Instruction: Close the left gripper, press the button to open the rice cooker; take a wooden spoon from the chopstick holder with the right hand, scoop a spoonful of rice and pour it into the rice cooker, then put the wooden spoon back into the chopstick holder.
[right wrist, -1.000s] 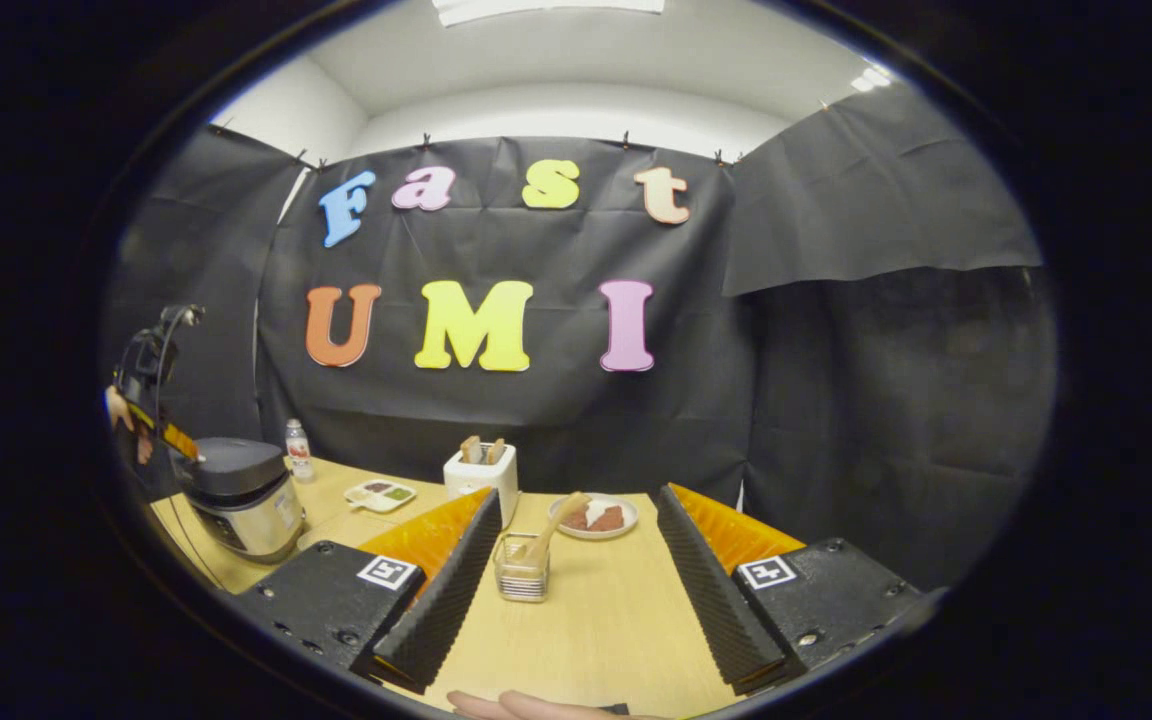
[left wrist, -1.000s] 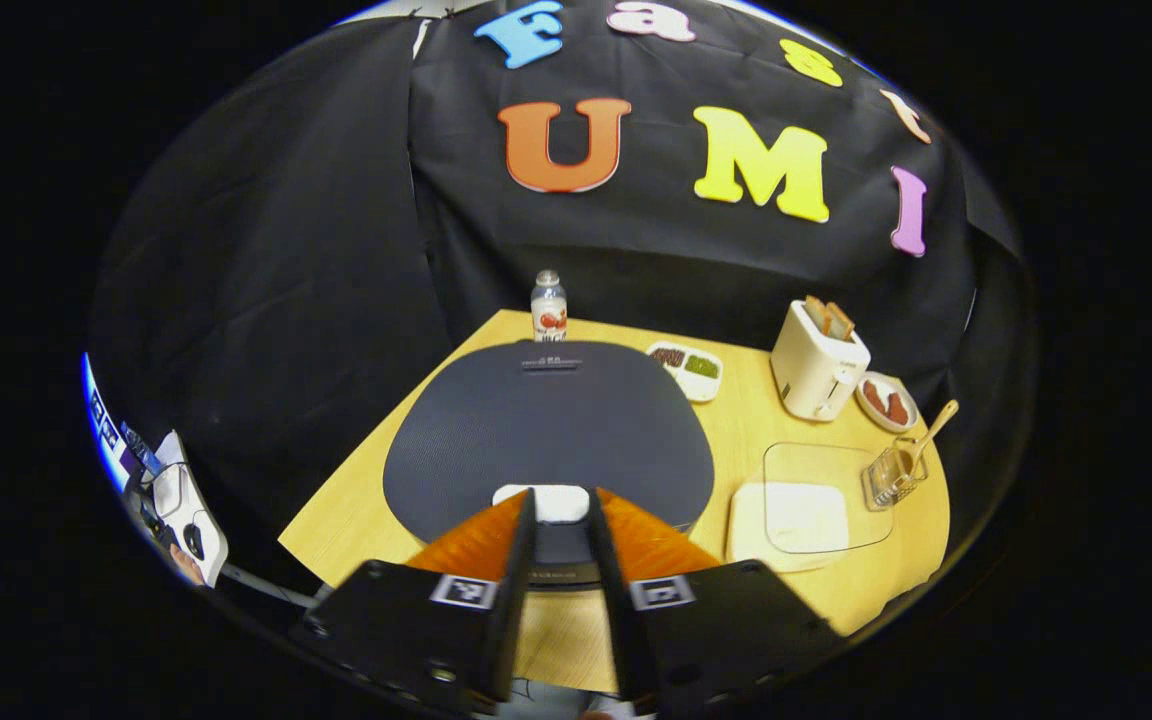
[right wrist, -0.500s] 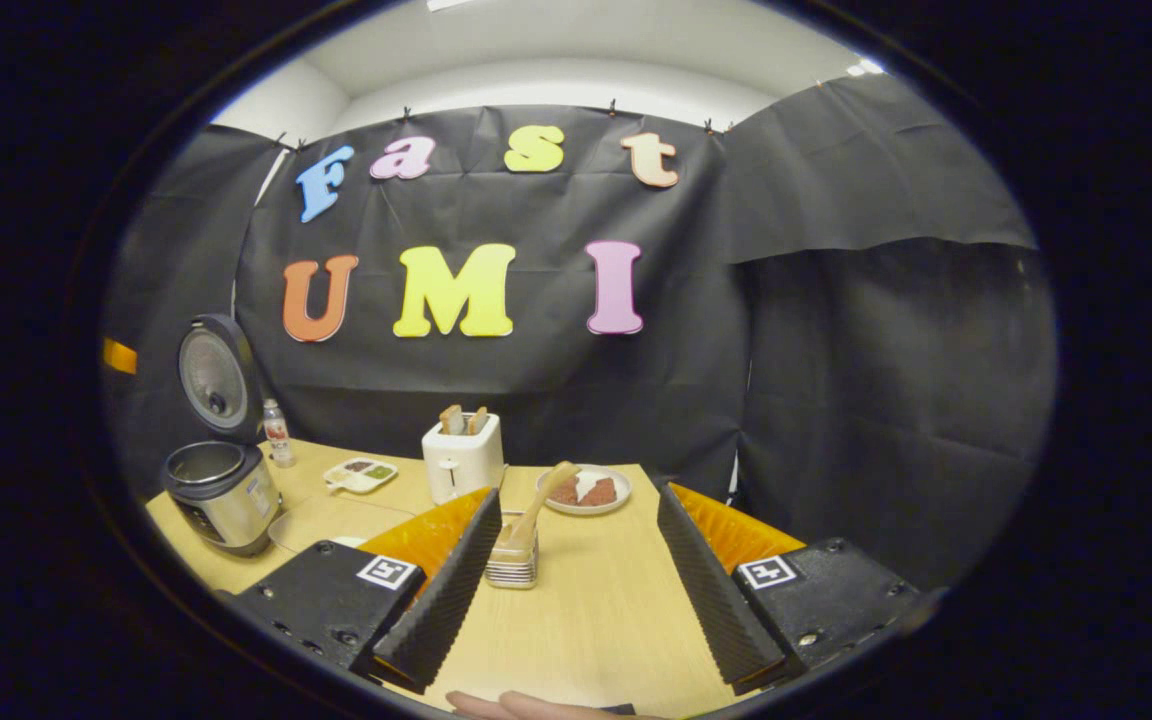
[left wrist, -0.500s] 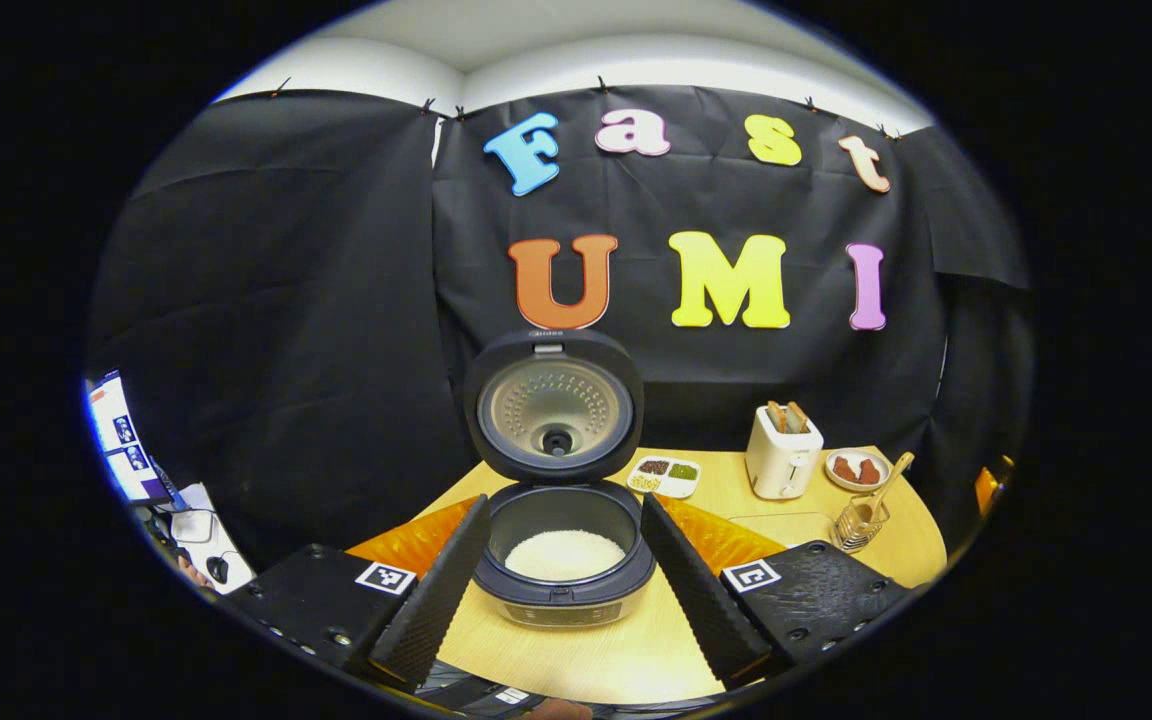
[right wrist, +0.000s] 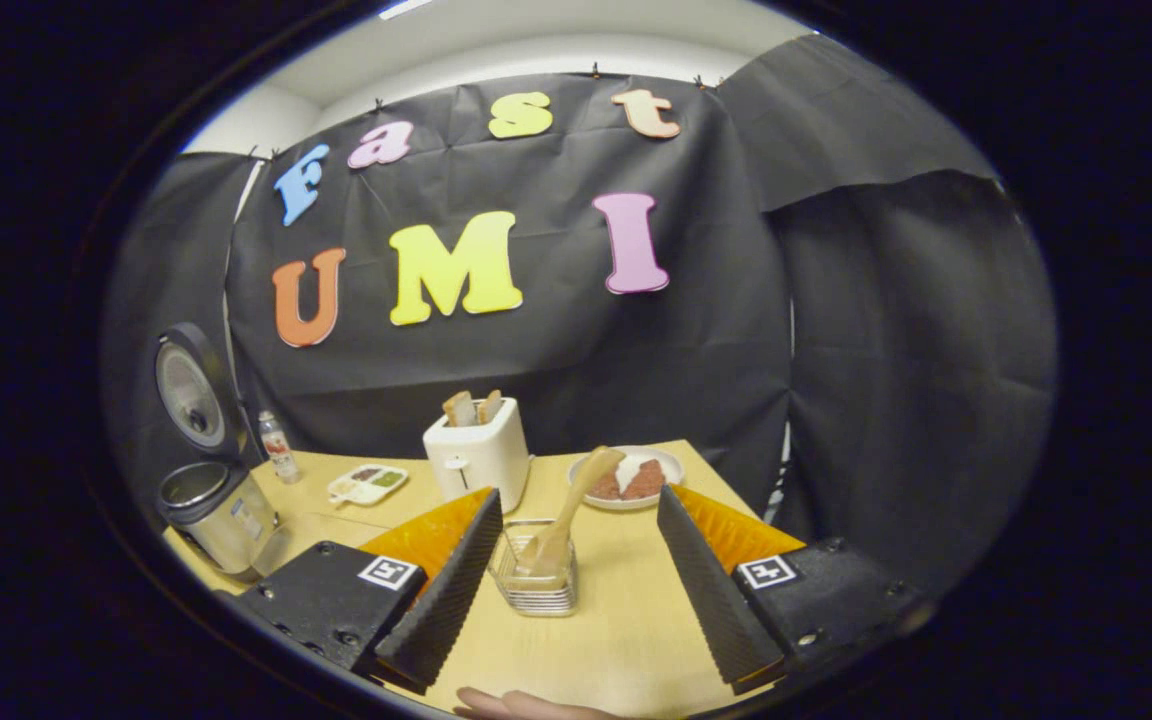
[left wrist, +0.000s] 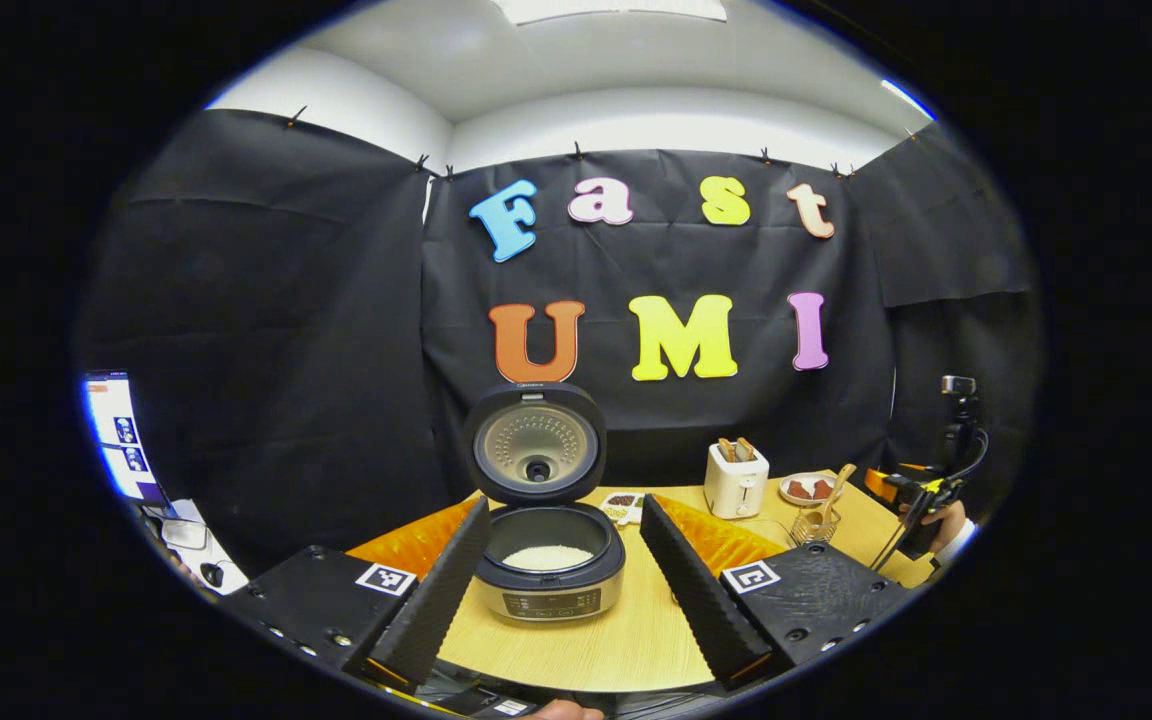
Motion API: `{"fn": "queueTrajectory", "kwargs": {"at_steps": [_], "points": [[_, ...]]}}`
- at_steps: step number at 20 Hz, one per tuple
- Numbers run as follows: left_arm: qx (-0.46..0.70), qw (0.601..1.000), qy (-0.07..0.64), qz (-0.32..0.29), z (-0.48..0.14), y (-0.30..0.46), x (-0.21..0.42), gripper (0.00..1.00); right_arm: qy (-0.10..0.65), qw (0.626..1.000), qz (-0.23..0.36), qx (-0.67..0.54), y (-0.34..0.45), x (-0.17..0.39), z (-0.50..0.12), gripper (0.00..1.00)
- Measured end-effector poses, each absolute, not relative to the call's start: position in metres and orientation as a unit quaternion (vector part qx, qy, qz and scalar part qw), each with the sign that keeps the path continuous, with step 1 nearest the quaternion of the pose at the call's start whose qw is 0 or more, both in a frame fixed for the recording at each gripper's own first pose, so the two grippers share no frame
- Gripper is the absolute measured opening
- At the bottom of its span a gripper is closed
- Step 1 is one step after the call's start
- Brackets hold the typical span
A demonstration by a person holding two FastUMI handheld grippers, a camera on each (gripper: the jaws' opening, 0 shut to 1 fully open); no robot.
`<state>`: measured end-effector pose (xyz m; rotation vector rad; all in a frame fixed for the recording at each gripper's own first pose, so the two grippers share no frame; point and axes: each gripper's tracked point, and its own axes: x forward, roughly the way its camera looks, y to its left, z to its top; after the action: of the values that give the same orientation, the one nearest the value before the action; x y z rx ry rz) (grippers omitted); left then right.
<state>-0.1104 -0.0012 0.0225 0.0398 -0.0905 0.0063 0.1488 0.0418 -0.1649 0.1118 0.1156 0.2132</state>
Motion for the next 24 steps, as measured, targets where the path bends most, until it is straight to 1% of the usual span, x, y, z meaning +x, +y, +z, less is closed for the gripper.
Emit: {"fn": "queueTrajectory", "kwargs": {"at_steps": [1, 4, 5, 6, 7, 8, 9, 10, 13, 14, 15, 16, 18, 19, 20, 21, 22, 23, 24], "points": [[0.023, 0.999, -0.049, 0.004, 0.020, 0.000, -0.118, 0.96, 0.061, 0.989, 0.116, 0.063, 0.049, 0.161, -0.173, 1.00], [0.031, 0.997, -0.066, 0.000, 0.011, -0.004, -0.139, 0.96, 0.090, 0.987, 0.120, 0.064, 0.061, 0.203, -0.205, 1.00], [0.036, 0.997, -0.066, -0.017, 0.006, -0.011, -0.143, 0.96, 0.101, 0.985, 0.126, 0.062, 0.067, 0.215, -0.214, 0.95], [0.039, 0.996, -0.066, -0.035, 0.001, -0.018, -0.148, 0.95, 0.109, 0.984, 0.126, 0.062, 0.069, 0.226, -0.221, 1.00], [0.035, 0.996, -0.069, -0.039, -0.002, -0.019, -0.149, 0.96, 0.117, 0.984, 0.118, 0.065, 0.066, 0.237, -0.229, 1.00], [0.035, 0.996, -0.071, -0.043, -0.003, -0.018, -0.147, 0.96, 0.125, 0.983, 0.111, 0.072, 0.065, 0.249, -0.233, 0.95], [0.035, 0.996, -0.070, -0.043, -0.005, -0.016, -0.145, 0.96, 0.135, 0.982, 0.106, 0.081, 0.065, 0.257, -0.238, 0.95], [0.037, 0.996, -0.076, -0.037, -0.003, -0.008, -0.145, 0.96, 0.139, 0.980, 0.109, 0.092, 0.068, 0.264, -0.239, 1.00], [0.047, 0.994, -0.083, -0.043, -0.005, -0.010, -0.141, 0.96, 0.135, 0.979, 0.110, 0.103, 0.072, 0.286, -0.237, 1.00], [0.052, 0.994, -0.082, -0.049, -0.009, -0.013, -0.137, 0.96, 0.143, 0.979, 0.107, 0.104, 0.074, 0.294, -0.242, 0.92], [0.059, 0.994, -0.081, -0.050, -0.014, -0.014, -0.133, 0.96, 0.149, 0.976, 0.121, 0.107, 0.082, 0.293, -0.245, 0.82], [0.066, 0.994, -0.076, -0.048, -0.019, -0.011, -0.130, 0.96, 0.148, 0.975, 0.127, 0.106, 0.087, 0.294, -0.245, 0.78], [0.076, 0.994, -0.066, -0.045, -0.031, -0.010, -0.122, 0.96, 0.145, 0.973, 0.146, 0.102, 0.092, 0.294, -0.241, 0.65], [0.079, 0.994, -0.060, -0.048, -0.036, -0.012, -0.119, 0.96, 0.142, 0.971, 0.152, 0.117, 0.094, 0.292, -0.240, 0.45], [0.079, 0.994, -0.056, -0.049, -0.038, -0.013, -0.117, 0.96, 0.134, 0.974, 0.137, 0.124, 0.090, 0.294, -0.237, 0.41], [0.076, 0.994, -0.054, -0.050, -0.037, -0.013, -0.117, 0.96, 0.136, 0.977, 0.118, 0.118, 0.080, 0.292, -0.234, 0.30], [0.072, 0.995, -0.054, -0.051, -0.037, -0.013, -0.119, 0.96, 0.134, 0.976, 0.123, 0.119, 0.080, 0.288, -0.231, 0.19], [0.068, 0.995, -0.055, -0.052, -0.034, -0.012, -0.121, 0.95, 0.131, 0.976, 0.130, 0.114, 0.086, 0.282, -0.227, 0.19], [0.063, 0.995, -0.056, -0.052, -0.035, -0.011, -0.124, 0.95, 0.119, 0.979, 0.128, 0.102, 0.086, 0.280, -0.220, 0.17]]}}
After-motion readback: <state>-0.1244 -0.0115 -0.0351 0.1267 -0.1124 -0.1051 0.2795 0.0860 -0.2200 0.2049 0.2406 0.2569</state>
